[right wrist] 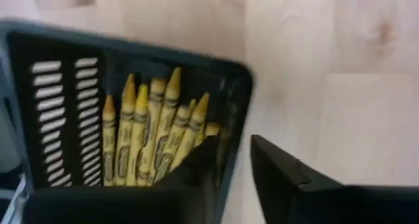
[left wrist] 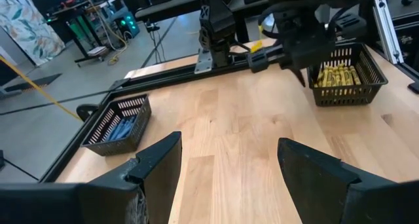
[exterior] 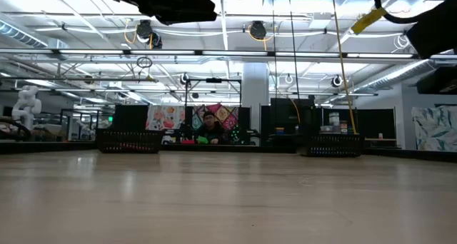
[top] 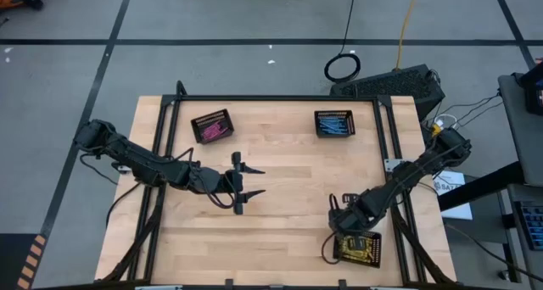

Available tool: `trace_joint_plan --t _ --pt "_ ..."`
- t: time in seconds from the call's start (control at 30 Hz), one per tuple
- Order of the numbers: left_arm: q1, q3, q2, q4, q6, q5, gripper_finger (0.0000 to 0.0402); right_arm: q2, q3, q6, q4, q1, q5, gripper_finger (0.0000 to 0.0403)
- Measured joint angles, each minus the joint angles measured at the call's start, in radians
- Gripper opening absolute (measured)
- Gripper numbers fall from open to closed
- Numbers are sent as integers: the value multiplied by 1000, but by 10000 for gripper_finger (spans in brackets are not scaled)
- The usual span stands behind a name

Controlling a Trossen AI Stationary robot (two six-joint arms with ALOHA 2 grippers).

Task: Sort crayons
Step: Adjust the black bins

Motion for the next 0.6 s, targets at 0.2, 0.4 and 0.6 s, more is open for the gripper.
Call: trace_joint_plan --t 0.2,0.4,0.6 --pt "0 0 0 3 0 -1 256 -1 0 -73 -28 -4 -15 8" --pt "0 0 0 3 0 -2 256 -1 0 -150 -115 -66 -18 3" --pt "0 0 0 3 0 -15 256 -2 0 -201 -113 -124 -67 2"
